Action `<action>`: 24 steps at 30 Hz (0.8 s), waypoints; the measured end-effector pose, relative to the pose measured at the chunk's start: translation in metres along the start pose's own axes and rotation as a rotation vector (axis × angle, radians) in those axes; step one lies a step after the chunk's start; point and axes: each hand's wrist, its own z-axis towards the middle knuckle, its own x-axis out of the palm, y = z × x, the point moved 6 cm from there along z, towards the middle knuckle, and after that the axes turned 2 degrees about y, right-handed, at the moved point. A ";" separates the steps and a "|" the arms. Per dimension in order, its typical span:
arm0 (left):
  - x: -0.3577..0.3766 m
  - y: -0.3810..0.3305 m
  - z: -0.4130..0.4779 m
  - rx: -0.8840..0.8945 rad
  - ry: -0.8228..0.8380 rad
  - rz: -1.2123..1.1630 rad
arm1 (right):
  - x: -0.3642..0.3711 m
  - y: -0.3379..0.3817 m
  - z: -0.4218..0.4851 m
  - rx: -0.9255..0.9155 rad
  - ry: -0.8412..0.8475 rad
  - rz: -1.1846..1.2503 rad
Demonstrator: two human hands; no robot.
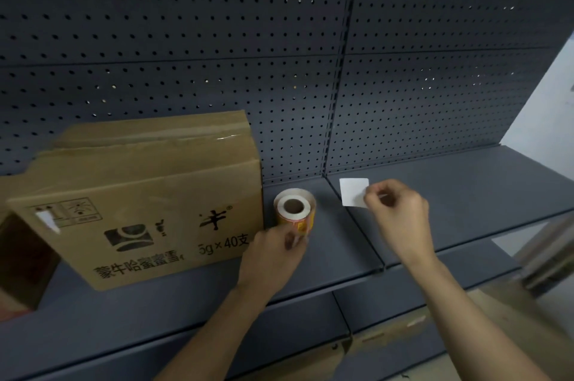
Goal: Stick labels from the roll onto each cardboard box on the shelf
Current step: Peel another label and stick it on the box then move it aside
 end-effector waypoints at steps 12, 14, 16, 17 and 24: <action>-0.048 -0.035 -0.022 -0.213 -0.055 -0.947 | 0.033 0.064 -0.052 -0.558 -0.020 -0.174; -0.055 -0.037 -0.024 -0.226 -0.042 -1.026 | 0.037 0.074 -0.062 -0.668 -0.020 -0.193; -0.064 -0.038 -0.027 -0.183 -0.041 -1.009 | 0.040 0.083 -0.070 -0.762 -0.019 -0.202; -0.069 -0.038 -0.029 -0.159 -0.042 -0.977 | 0.042 0.087 -0.073 -0.801 -0.016 -0.197; -0.096 -0.022 -0.035 -0.118 -0.155 -0.818 | 0.056 0.103 -0.078 -0.936 0.008 -0.200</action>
